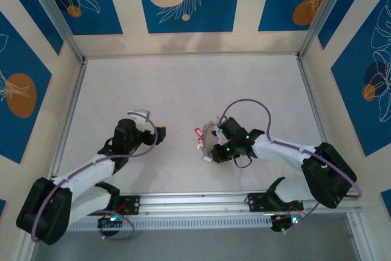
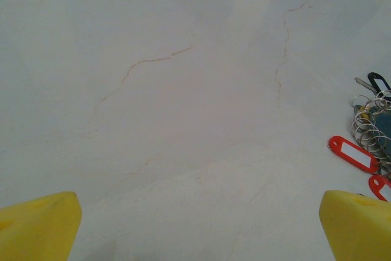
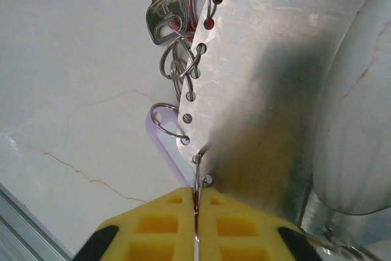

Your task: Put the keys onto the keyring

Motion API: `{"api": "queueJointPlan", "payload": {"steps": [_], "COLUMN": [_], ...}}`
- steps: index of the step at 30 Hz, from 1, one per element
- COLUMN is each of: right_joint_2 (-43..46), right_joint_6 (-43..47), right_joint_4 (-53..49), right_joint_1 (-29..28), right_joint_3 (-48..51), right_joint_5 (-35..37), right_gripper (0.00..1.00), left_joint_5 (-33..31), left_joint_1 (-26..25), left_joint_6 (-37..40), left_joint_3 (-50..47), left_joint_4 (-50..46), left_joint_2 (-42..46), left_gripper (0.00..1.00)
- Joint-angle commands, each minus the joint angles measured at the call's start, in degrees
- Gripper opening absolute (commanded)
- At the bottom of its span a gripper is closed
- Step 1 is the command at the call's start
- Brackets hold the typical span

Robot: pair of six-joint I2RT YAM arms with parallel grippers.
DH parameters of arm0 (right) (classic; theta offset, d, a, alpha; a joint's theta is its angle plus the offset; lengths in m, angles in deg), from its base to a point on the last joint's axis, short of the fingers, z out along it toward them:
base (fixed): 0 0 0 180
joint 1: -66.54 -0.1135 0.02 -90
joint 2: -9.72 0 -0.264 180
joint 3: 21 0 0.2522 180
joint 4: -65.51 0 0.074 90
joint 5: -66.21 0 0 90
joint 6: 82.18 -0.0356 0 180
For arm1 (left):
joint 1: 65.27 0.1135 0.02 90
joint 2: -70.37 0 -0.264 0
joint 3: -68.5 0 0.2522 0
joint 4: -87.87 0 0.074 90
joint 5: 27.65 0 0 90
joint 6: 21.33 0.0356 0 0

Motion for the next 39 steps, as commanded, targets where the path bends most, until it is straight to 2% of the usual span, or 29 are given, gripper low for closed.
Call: {"api": "queueJointPlan", "payload": {"steps": [1,6,21,23,27,34,39], "right_joint_2": [0.29,0.68,-1.21,-2.29,-4.94,-9.33,-15.32], "right_joint_6": [0.28,-0.12,-5.21,-7.04,-9.56,-12.68,-11.22], "right_joint_4": [-0.42,-2.97,-6.05,-5.76,-5.36,-2.25,-2.23], "right_joint_1": [0.36,0.53,0.11,-0.43,-2.31,-1.12,-4.16], "right_joint_3": [-0.33,-2.73,-8.15,-8.66,-9.95,-13.36,-17.42], "right_joint_5": [-0.91,-0.32,0.74,0.86,3.56,6.6,9.85], "right_gripper": [0.14,0.23,0.3,0.38,0.41,0.43,0.53], "left_joint_5": [0.88,0.91,1.27,1.33,1.27,1.58,1.49], "left_joint_1": [0.63,0.69,0.7,0.68,0.66,0.69,0.67], "left_joint_6": [0.36,0.44,0.51,0.49,0.58,0.69,0.68], "left_joint_3": [0.13,0.4,0.92,1.07,1.1,1.37,1.57], "left_joint_4": [1.16,0.89,0.71,0.64,0.63,0.4,0.19], "left_joint_2": [-0.11,-0.35,-1.16,-1.34,-1.27,-1.62,-1.79], "left_gripper": [1.0,1.0,1.0,1.0,1.0,1.0,1.0]}}
